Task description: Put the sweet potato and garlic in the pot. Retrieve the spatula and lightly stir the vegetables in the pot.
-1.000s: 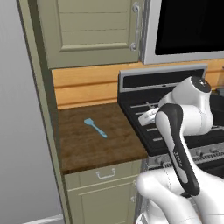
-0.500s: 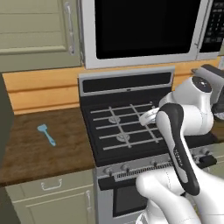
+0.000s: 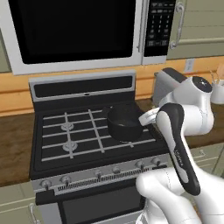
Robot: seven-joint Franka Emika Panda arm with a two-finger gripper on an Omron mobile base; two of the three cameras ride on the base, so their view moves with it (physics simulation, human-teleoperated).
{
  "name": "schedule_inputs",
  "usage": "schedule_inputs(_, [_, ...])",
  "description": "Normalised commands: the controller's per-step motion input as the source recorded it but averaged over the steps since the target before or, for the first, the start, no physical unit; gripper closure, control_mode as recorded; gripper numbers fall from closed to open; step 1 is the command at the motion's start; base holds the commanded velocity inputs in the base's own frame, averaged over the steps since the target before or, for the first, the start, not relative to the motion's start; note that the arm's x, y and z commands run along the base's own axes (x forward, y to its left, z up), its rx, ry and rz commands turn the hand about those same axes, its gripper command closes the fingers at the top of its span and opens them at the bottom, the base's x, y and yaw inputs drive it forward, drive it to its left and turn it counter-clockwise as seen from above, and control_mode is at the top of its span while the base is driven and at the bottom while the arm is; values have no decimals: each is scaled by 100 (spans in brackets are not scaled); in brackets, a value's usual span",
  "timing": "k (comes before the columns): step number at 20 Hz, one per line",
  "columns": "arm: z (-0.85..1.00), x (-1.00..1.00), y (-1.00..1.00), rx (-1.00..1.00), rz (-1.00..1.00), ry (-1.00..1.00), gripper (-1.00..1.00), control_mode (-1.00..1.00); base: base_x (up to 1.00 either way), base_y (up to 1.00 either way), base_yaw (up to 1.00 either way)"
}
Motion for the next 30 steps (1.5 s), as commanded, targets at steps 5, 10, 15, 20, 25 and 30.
schedule_inputs(5, [-1,39,0,0,5,0,100,-100,15,-20,0])
schedule_inputs(10, [-23,82,11,0,8,10,100,-100,0,0,0])
schedule_inputs(15, [-62,89,35,-5,2,16,100,-100,0,0,0])
schedule_inputs(20, [-57,83,30,-4,0,17,100,-100,0,0,0])
schedule_inputs(25, [-43,75,3,0,0,15,100,-100,0,0,0])
schedule_inputs(30, [-46,58,7,0,0,4,100,-100,0,0,0])
